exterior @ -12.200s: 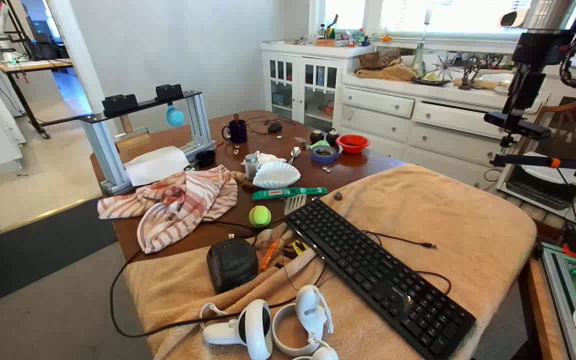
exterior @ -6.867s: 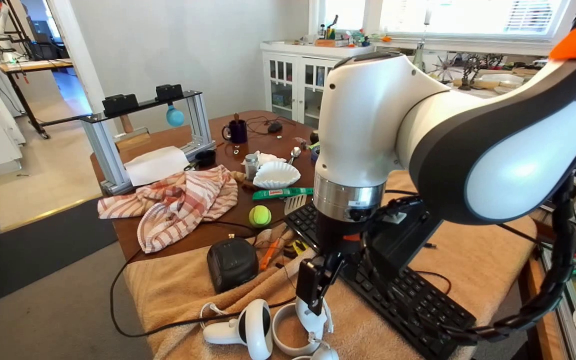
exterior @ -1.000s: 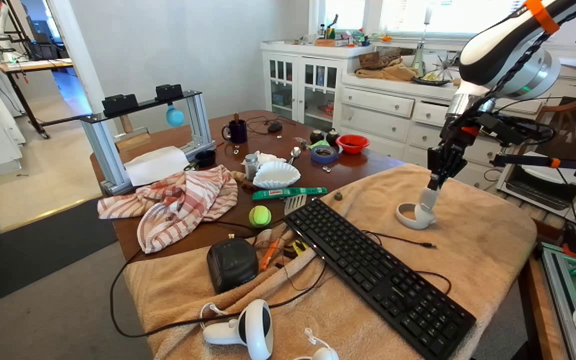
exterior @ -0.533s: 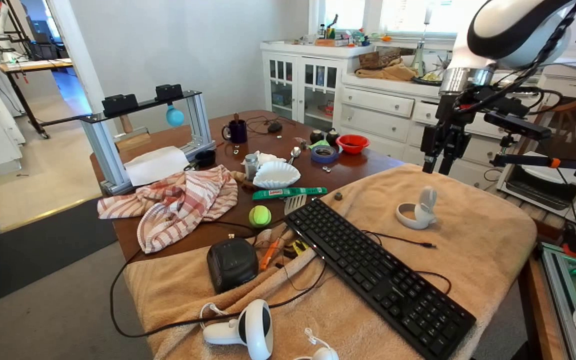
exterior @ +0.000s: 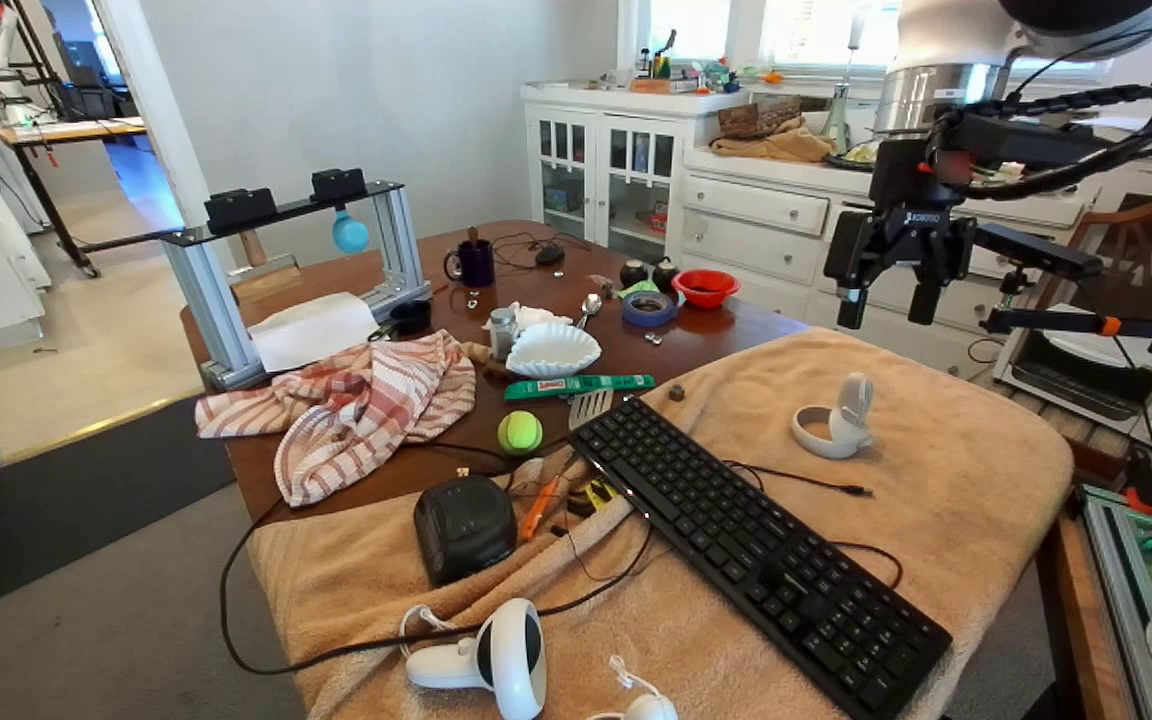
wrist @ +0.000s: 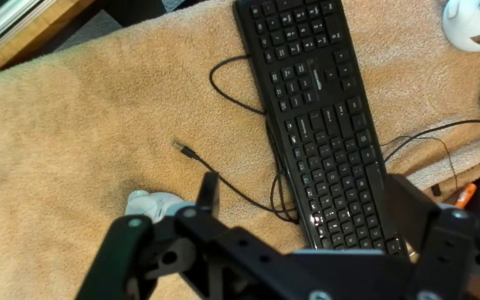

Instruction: Move one white game controller to the right

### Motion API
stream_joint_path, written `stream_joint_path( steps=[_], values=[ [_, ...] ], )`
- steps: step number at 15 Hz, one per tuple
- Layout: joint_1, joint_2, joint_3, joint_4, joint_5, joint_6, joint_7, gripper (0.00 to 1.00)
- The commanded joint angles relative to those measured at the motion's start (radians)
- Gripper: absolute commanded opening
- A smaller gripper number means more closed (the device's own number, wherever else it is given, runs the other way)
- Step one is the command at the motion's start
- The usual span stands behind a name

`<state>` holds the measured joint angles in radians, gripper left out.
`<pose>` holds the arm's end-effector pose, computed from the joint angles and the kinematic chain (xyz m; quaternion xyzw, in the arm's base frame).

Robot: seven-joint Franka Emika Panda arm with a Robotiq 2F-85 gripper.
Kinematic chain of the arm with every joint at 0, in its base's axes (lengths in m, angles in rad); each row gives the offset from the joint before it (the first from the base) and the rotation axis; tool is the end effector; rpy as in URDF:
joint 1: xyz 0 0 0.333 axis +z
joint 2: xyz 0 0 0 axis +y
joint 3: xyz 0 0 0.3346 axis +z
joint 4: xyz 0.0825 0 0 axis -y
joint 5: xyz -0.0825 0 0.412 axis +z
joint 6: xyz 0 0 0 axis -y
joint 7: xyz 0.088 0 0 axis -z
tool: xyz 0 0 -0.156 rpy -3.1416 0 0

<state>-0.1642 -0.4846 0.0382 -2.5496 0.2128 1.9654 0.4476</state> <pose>0.3920 -0.0270 0.3824 -0.9396 0.3275 0.0624 0.0782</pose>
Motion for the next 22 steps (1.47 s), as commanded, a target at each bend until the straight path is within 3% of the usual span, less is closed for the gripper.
stream_joint_path(
  steps=[1,5,8,17,22],
  values=[
    [0.022,0.002,0.081,0.053,-0.126,-0.088,0.092,0.99],
    [0.064,0.018,0.131,0.092,-0.258,-0.122,0.038,1.00],
    [0.080,0.033,0.159,0.108,-0.349,-0.060,0.057,1.00],
    [0.121,0.248,0.151,0.190,-0.300,0.243,0.077,1.00],
    [0.199,0.360,0.139,0.262,-0.173,0.284,0.028,1.00]
  ],
)
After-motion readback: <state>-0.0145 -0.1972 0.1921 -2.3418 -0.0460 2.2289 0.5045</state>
